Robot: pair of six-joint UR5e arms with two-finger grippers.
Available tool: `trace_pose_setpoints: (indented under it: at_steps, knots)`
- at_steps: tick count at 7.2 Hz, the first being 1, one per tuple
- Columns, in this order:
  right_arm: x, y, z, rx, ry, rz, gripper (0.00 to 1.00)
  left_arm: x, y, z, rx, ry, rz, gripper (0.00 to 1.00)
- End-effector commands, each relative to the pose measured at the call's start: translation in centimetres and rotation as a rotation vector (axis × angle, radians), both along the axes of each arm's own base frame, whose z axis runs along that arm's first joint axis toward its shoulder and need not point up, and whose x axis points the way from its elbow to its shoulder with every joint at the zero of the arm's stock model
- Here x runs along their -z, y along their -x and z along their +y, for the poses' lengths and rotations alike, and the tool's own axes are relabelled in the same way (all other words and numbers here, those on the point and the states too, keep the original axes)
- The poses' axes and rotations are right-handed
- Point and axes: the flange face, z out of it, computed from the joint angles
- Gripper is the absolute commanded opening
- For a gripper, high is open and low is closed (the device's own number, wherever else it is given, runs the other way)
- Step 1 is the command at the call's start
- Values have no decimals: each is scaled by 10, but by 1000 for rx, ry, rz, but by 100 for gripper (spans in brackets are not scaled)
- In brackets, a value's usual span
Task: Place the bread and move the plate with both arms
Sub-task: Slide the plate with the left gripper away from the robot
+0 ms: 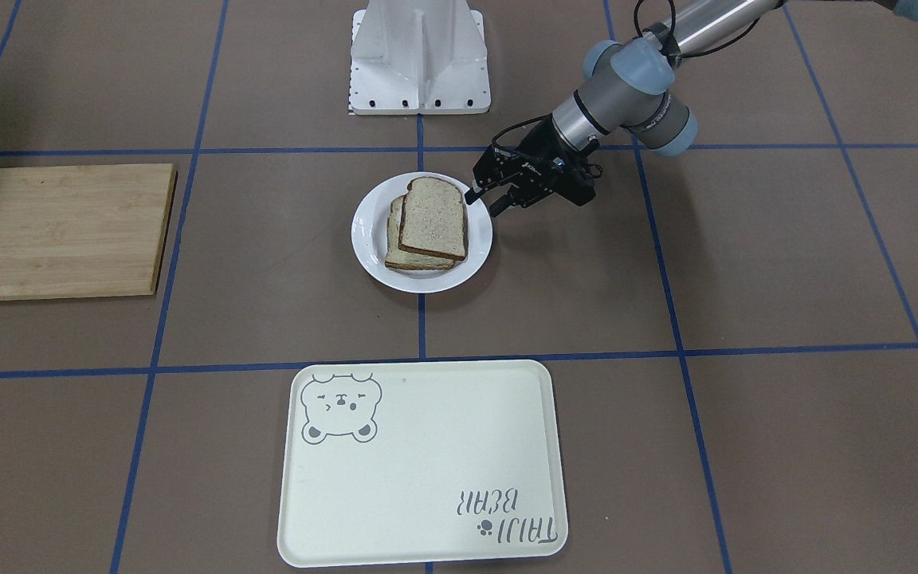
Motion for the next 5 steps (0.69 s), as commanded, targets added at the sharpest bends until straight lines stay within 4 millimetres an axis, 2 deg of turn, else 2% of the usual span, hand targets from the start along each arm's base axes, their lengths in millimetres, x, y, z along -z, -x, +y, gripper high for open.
trace_pose_setpoints:
  at_steps: [1, 2, 5]
  knots:
    - [1, 0, -1, 0, -1, 0, 100, -15, -6, -4, 3, 26, -28, 62]
    - [0, 0, -1, 0, 2, 1, 100, -16, -7, -5, 4, 28, -29, 62]
    - [0, 0, -1, -1, 1, 1, 100, -8, -26, -8, -2, 40, -23, 44]
